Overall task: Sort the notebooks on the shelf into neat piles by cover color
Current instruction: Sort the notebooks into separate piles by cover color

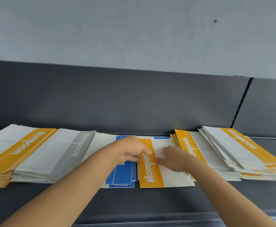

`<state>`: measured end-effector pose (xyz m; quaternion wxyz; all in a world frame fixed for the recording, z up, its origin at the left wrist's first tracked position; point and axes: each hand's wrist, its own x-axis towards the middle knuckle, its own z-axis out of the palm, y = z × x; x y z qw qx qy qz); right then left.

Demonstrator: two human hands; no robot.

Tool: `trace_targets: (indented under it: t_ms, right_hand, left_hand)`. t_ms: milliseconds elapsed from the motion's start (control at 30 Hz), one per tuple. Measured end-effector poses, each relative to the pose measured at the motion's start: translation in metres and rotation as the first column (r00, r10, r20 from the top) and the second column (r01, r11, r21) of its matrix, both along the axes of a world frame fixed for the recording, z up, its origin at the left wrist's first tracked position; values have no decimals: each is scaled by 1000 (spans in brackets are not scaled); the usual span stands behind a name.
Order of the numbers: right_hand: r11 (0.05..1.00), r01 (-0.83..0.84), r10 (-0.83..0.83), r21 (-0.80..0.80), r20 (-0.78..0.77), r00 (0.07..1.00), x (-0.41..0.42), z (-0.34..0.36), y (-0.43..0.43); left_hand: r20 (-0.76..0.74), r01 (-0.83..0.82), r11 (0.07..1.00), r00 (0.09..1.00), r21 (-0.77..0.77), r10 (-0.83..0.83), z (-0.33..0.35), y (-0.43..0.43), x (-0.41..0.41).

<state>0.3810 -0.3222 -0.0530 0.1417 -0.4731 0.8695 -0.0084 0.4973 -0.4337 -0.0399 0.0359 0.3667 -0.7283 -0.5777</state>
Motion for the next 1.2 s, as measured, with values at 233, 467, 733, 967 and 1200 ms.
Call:
trace_targets:
  t_ms: [233, 467, 733, 967, 1200]
  right_hand:
    - [990, -142, 143, 16, -35, 989, 0, -7, 13]
    - [964, -242, 245, 111, -14, 969, 8, -1, 31]
    - [846, -532, 479, 10, -451, 753, 13, 8, 39]
    - [808, -492, 192, -323, -645, 739, 3, -1, 25]
    - [513, -572, -26, -640, -677, 735, 14, 13, 25]
  left_hand:
    - [-66, -125, 988, 989, 88, 131, 2, 18, -5]
    - [-96, -140, 976, 983, 169, 157, 8, 18, -6]
    - [-138, -191, 960, 965, 206, 221, 9, 16, -3]
    - [-308, -391, 886, 835, 251, 456, 11, 3, 10]
    - [-328, -90, 777, 872, 623, 364, 19, 8, 13]
